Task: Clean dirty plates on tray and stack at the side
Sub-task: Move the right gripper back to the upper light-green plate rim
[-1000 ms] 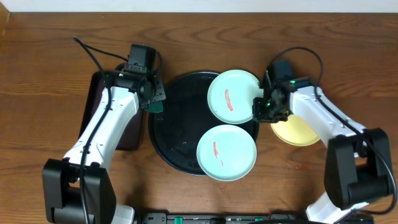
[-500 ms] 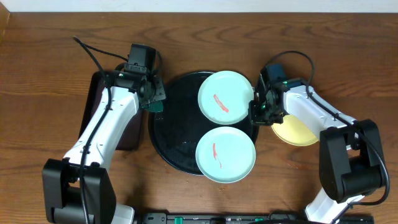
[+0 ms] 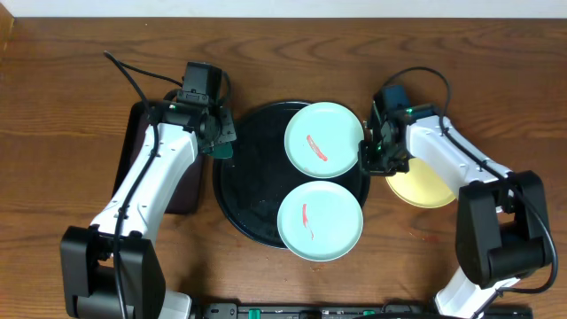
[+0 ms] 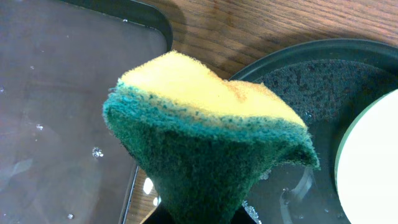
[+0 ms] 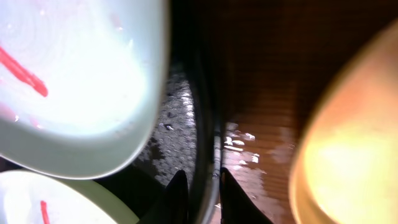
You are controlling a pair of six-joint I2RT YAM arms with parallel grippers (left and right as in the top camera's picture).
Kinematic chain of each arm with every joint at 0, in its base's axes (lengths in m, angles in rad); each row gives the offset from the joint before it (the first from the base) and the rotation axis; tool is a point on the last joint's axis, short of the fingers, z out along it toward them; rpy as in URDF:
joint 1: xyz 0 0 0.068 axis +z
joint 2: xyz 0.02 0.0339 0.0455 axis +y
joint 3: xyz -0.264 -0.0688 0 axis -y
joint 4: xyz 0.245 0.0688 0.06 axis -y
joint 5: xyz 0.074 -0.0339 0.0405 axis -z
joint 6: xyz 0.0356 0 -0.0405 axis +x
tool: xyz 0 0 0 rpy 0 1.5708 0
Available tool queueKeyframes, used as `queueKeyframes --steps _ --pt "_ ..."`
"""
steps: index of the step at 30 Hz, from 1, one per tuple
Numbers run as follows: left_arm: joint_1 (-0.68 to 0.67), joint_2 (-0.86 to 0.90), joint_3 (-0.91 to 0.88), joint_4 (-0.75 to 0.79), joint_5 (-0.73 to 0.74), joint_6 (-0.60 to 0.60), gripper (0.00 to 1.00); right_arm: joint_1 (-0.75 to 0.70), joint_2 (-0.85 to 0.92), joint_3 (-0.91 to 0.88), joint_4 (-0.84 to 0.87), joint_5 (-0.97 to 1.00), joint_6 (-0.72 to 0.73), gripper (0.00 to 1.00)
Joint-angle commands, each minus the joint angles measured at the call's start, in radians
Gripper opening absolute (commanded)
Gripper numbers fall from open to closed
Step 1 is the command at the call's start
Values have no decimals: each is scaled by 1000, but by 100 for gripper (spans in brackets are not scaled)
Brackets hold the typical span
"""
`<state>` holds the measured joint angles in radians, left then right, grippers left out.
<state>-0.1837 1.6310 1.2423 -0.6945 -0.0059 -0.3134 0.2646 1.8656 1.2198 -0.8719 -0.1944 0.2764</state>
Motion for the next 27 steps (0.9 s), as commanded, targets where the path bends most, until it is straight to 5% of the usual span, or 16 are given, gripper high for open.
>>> queueKeyframes --steps 1,18,27 --pt "1 -4 16 2 -2 13 8 -10 12 25 -32 40 -12 16" --pt "1 -4 16 5 -2 13 8 4 14 -86 79 33 0 19" --pt "1 -4 16 8 -2 13 8 -9 14 -101 150 37 29 1"
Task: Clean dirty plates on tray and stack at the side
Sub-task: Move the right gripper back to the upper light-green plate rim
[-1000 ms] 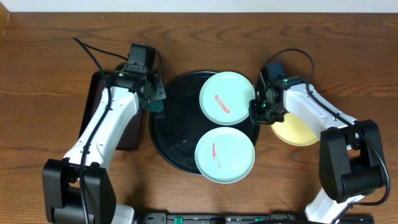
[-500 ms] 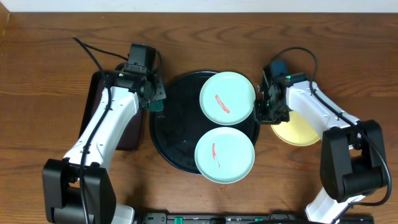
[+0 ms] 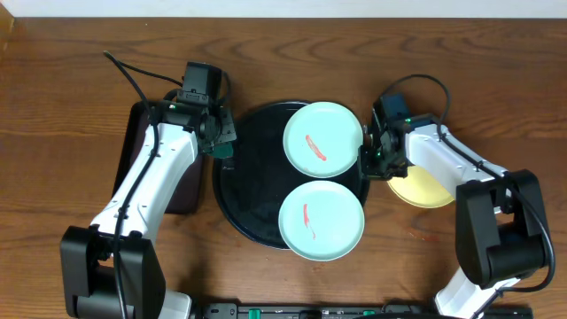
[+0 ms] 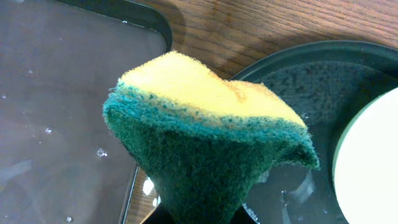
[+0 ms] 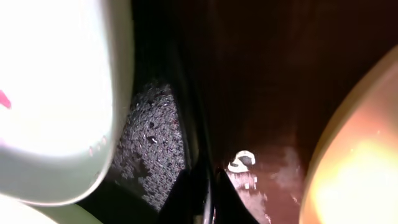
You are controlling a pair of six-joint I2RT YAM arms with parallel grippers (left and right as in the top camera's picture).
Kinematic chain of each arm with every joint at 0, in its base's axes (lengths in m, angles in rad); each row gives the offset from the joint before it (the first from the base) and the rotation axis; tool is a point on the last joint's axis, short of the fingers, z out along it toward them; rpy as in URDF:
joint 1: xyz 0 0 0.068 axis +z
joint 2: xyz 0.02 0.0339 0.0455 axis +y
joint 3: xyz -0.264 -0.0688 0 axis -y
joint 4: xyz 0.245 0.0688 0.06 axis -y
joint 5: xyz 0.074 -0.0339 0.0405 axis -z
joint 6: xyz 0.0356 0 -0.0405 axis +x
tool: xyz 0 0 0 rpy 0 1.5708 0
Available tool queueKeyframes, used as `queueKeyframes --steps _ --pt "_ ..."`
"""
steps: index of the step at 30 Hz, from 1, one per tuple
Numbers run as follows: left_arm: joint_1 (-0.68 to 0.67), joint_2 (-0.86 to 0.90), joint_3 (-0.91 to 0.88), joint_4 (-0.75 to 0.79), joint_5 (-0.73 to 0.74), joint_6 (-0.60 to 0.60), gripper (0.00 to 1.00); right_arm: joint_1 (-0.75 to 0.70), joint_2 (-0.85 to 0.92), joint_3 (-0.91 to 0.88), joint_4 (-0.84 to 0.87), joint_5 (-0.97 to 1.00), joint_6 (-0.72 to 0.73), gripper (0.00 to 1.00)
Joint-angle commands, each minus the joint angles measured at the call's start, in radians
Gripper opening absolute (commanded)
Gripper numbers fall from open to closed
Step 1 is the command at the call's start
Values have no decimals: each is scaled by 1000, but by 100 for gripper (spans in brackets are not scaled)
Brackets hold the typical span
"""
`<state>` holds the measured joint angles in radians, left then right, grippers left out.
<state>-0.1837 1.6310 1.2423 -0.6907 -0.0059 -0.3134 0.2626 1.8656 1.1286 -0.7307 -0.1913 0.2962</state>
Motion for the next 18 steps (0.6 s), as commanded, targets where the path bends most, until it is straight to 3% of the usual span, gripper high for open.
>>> queueKeyframes --steps 1,18 --pt "1 -4 16 5 -2 13 8 -10 14 -10 19 34 14 1" --pt "1 -4 16 23 -2 13 8 -66 14 -10 87 36 78 1"
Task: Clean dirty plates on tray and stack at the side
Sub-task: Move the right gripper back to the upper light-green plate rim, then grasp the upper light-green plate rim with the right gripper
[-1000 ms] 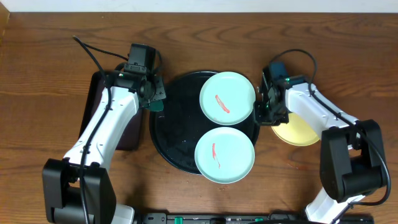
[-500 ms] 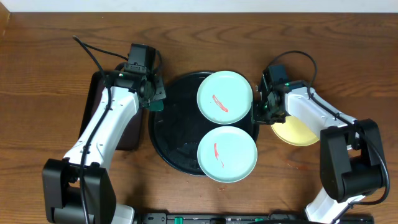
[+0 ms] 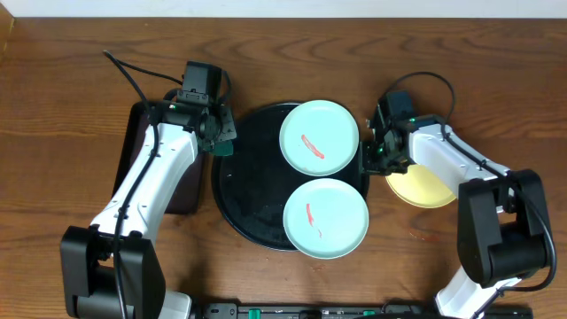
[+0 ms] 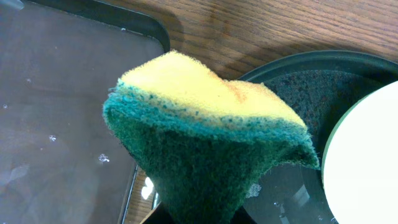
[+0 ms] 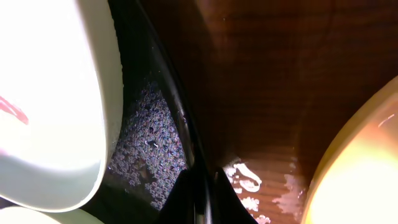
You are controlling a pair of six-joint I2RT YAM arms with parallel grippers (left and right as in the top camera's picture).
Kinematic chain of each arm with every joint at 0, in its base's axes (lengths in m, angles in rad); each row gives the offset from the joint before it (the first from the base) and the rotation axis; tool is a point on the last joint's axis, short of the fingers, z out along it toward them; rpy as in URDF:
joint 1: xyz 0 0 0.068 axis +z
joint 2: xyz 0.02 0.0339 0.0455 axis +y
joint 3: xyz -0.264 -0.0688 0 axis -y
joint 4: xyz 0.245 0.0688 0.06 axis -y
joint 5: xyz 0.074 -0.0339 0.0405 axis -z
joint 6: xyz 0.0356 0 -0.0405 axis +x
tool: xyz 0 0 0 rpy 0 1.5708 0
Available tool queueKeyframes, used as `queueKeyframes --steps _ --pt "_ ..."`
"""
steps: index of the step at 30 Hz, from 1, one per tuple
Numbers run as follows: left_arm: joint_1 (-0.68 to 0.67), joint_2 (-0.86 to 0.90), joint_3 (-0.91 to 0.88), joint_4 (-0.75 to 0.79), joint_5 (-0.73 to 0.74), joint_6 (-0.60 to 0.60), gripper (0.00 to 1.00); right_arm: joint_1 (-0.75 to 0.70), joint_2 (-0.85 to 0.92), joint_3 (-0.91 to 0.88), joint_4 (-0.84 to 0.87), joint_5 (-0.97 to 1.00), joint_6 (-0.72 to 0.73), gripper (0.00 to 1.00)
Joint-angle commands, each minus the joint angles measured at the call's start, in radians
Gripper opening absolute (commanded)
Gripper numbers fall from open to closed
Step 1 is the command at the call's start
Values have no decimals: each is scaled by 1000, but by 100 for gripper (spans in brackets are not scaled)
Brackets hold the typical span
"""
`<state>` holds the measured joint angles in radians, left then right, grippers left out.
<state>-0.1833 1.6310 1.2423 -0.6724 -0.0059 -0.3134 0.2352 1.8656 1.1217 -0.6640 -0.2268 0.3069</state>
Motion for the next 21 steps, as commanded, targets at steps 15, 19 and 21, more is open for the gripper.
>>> queueKeyframes --steps 15,19,21 --pt "0 -4 16 23 -2 13 8 -51 12 107 -159 34 11 27" --pt "0 -4 16 23 -2 13 8 -52 12 207 -338 19 -36 31" --pt "0 -4 16 23 -2 13 8 -51 12 236 -404 -8 -66 32"
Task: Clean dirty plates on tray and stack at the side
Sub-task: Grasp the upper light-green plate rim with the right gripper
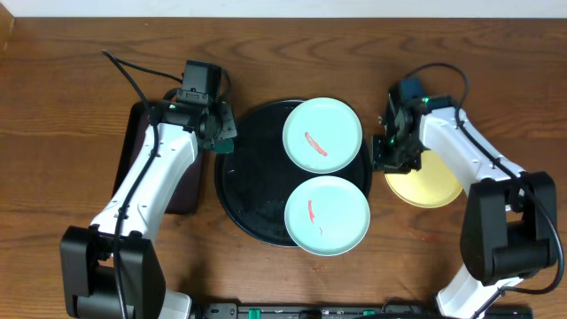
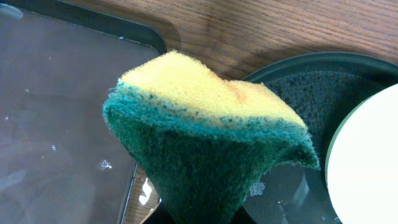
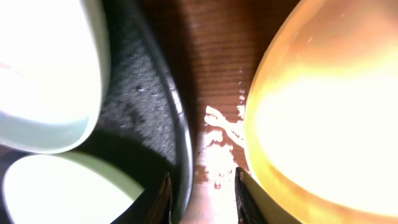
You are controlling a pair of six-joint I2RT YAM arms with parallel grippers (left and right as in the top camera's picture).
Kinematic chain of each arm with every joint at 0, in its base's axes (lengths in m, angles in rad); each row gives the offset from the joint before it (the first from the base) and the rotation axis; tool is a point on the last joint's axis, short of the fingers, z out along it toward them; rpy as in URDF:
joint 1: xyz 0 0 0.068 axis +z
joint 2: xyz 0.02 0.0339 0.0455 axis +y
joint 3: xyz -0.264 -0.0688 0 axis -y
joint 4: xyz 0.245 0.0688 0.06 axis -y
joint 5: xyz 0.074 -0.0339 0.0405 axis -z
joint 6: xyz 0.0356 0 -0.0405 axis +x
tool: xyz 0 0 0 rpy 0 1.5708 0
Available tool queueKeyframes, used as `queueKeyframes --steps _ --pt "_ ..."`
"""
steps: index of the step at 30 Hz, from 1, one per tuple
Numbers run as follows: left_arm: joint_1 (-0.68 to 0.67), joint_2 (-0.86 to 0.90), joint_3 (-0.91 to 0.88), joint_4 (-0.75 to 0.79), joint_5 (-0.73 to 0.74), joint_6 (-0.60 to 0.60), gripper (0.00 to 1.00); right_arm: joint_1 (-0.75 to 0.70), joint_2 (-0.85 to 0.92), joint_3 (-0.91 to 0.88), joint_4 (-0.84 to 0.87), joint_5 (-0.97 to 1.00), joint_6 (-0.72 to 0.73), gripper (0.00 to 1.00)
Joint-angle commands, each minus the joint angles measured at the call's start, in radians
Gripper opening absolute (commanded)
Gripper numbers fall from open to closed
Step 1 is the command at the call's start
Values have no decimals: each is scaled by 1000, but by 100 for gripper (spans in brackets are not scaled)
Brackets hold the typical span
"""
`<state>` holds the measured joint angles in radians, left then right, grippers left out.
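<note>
A round black tray (image 1: pixel 248 195) carries two mint plates, each with a red smear: the far plate (image 1: pixel 322 135) and the near plate (image 1: pixel 327 215). A yellow plate (image 1: pixel 430 182) lies on the table right of the tray. My left gripper (image 1: pixel 220 140) hovers at the tray's left rim, shut on a yellow-and-green sponge (image 2: pixel 205 137) that hides its fingers. My right gripper (image 3: pixel 202 202) is open. One finger is over the tray rim (image 3: pixel 180 149); the other is at the yellow plate's edge (image 3: pixel 261 143), gripping nothing.
A dark rectangular tray (image 1: pixel 137 159) holding water sits under the left arm, left of the round tray. Wet streaks (image 3: pixel 221 124) shine on the wood between the round tray and the yellow plate.
My right gripper was shut on the tray's right rim; now it is open and has let go, sitting slightly further right. The left gripper and sponge have not moved.
At first my right fingers straddled the tray's right rim, nearly shut. Then they were shut on it, and the tray with its two plates shifted slightly. Now the rim is released. My left gripper held the sponge at the left rim throughout.
</note>
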<state>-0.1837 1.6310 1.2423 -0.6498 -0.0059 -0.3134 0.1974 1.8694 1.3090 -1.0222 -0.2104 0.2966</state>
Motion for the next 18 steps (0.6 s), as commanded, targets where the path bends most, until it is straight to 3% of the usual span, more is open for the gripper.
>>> queueKeyframes --steps 1,11,18 --pt "1 -4 16 0 -2 13 8 -13 8 57 -69 -42 -69 33" --pt "1 -4 15 0 -2 13 8 18 8 57 -153 -117 -135 36" --pt "1 -3 11 0 -2 13 8 29 8 57 -95 -100 -134 37"
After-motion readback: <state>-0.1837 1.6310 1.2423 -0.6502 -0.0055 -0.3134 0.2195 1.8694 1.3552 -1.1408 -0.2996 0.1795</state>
